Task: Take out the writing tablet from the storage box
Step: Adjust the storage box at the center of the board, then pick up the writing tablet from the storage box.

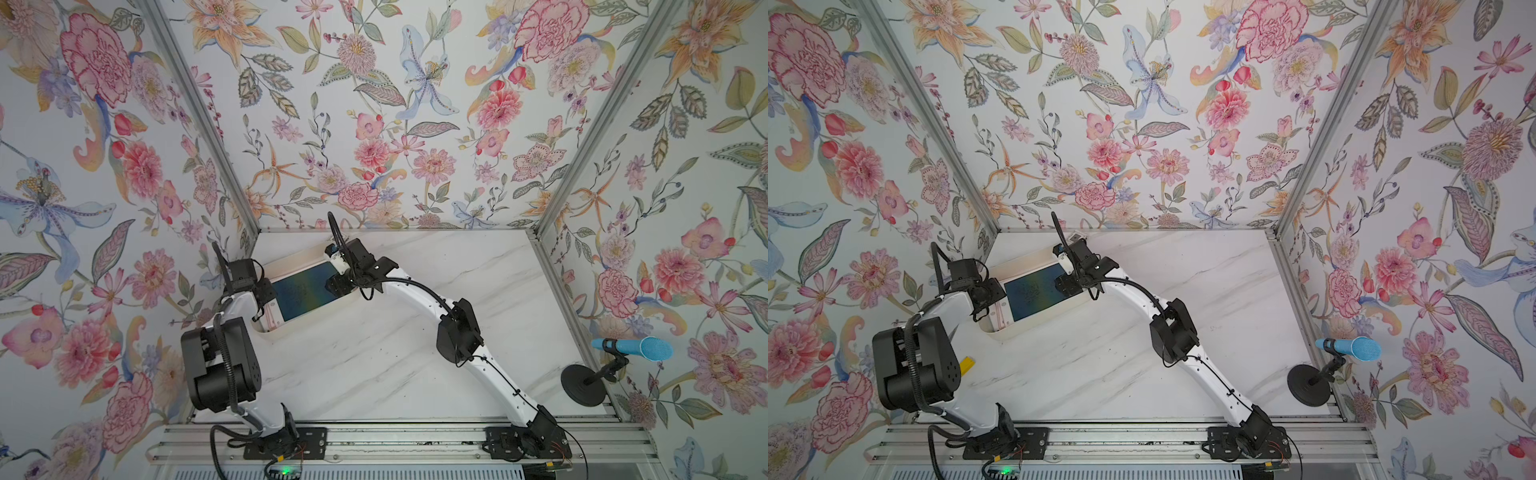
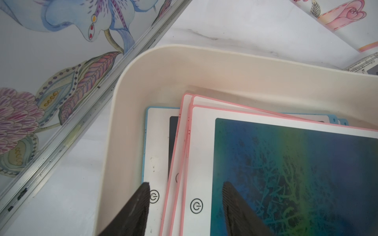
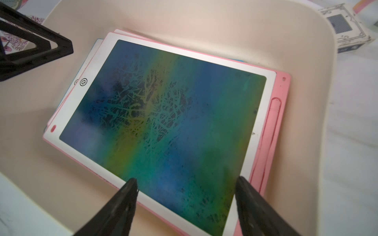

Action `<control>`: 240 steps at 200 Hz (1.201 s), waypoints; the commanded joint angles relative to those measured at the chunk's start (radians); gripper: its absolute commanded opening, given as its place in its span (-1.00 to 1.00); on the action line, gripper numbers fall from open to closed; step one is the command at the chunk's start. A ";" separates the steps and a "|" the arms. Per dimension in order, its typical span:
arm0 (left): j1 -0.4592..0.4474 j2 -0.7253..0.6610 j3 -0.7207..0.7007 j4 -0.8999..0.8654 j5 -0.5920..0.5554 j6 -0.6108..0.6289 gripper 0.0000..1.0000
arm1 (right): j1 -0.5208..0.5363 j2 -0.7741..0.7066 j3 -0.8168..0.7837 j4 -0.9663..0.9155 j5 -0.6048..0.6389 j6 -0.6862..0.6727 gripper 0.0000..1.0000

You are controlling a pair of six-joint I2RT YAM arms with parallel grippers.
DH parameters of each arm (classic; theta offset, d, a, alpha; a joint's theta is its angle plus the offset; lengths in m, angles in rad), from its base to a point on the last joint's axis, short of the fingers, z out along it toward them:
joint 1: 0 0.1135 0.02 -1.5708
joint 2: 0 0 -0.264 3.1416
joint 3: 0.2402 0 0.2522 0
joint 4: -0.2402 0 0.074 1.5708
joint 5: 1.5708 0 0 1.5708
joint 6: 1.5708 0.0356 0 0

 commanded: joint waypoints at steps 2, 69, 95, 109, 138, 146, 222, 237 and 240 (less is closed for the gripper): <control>-0.008 0.019 -0.020 0.022 0.044 -0.032 0.17 | -0.005 -0.018 0.024 -0.009 0.014 -0.013 0.50; -0.009 0.077 -0.074 0.119 0.145 -0.060 0.13 | -0.029 -0.109 -0.096 0.084 0.088 -0.015 0.63; -0.008 0.069 -0.090 0.135 0.157 -0.061 0.14 | -0.034 -0.142 -0.136 0.112 0.097 -0.024 0.67; -0.007 0.076 -0.092 0.139 0.162 -0.059 0.14 | -0.038 -0.163 -0.162 0.133 0.101 -0.022 0.68; -0.008 0.067 -0.108 0.162 0.173 -0.067 0.12 | -0.063 -0.183 -0.205 0.155 0.106 0.009 0.70; -0.007 0.059 -0.114 0.168 0.178 -0.071 0.12 | -0.073 -0.182 -0.211 0.156 0.092 0.025 0.70; -0.007 -0.033 -0.142 0.164 0.167 -0.083 0.12 | -0.145 -0.127 -0.193 0.162 -0.067 0.109 0.72; -0.009 -0.026 -0.141 0.161 0.165 -0.080 0.13 | -0.146 -0.112 -0.183 0.161 -0.084 0.118 0.72; -0.008 -0.023 -0.140 0.159 0.166 -0.080 0.12 | -0.149 -0.109 -0.180 0.162 -0.090 0.120 0.72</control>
